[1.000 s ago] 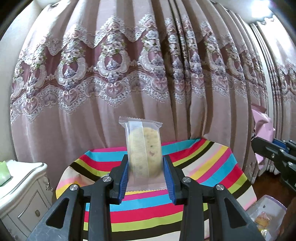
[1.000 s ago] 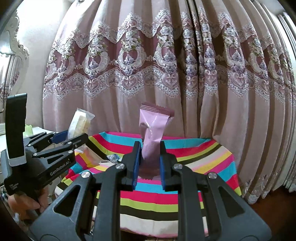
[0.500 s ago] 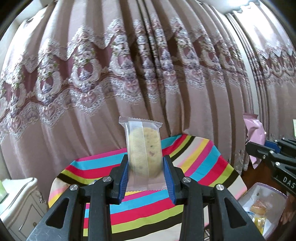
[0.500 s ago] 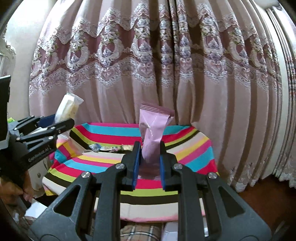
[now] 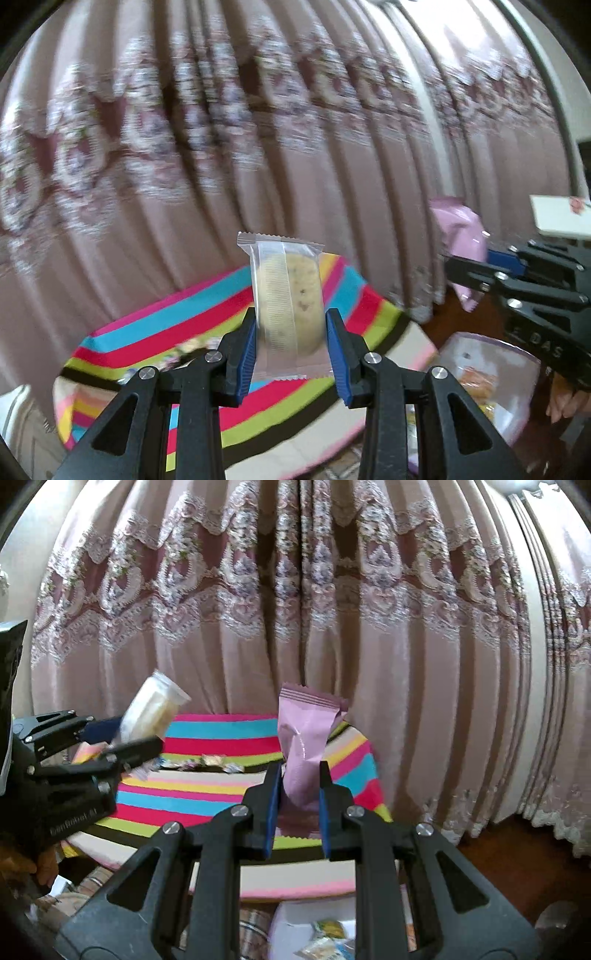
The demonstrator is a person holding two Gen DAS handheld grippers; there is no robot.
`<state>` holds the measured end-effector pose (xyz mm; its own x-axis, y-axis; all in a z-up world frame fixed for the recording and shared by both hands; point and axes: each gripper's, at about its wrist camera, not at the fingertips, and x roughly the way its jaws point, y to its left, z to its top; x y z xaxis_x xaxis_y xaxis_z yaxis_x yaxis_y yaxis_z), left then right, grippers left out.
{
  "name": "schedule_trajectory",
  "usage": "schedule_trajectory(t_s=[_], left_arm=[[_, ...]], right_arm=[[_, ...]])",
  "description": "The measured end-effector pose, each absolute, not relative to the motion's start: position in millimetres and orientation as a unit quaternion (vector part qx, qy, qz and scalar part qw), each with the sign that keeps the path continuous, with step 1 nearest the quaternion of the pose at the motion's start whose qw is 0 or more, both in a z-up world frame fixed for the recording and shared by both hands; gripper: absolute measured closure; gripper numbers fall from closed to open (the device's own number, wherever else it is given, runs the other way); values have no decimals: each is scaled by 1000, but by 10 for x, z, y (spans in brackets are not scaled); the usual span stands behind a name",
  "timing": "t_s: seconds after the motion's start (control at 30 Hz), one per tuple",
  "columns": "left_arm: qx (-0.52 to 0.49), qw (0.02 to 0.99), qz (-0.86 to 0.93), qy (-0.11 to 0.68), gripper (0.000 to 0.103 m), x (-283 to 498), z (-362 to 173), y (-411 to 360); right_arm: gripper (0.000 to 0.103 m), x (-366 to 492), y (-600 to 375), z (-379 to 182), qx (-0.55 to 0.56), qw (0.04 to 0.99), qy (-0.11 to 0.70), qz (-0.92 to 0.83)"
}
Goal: Organize snacks
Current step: 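Lift both held snacks and carry them toward the white bin, then open both tools to drop the snacks into the white bin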
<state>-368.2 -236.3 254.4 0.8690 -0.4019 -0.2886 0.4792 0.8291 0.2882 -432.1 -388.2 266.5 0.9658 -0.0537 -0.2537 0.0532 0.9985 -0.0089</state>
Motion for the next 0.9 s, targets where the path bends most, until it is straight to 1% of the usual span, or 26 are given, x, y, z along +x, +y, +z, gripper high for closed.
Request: schedule_trajectory(t_s=[0.23,0.47,0.63,0.67,0.7,0.73,0.77,0.8,0.83,0.9], left_arm=[[214,910,-321,154,66,-3701,2206,-3042],[239,878,-368,191,66,-3720,1855,-3479],[239,859,-390,231,66,-3599,1560,-3690],[235,854,-396,241,66,-3553,1510,-3719],[226,838,-418,266,59,-3479,1399,-3762],[223,822,-435,292,48,-3435,1301,-3792],[222,807,-443,322,41,-3356,1196,-3820],[217,788,-449,360,31,-3273,1062,-3819],[197,776,-452,392,31,-3150,938,-3758],[158,777,-440,421,31,-2934,813,-3542]], right_arm=[[81,-4473,-4275,2380,8,979,189,-75],[81,-4585,-4600,2012,33,958,259,-120],[80,-4555,-4773,1790,45,941,305,-141],[77,-4544,-4809,1735,49,936,316,-146],[70,-4509,-4853,1658,55,928,335,-152],[53,-4471,-4879,1582,57,920,355,-155],[44,-4424,-4921,1472,49,903,384,-186],[39,-4409,-4951,1405,46,895,397,-201],[36,-4416,-4962,1361,50,890,405,-203],[36,-4352,-4945,1295,61,888,416,-186]])
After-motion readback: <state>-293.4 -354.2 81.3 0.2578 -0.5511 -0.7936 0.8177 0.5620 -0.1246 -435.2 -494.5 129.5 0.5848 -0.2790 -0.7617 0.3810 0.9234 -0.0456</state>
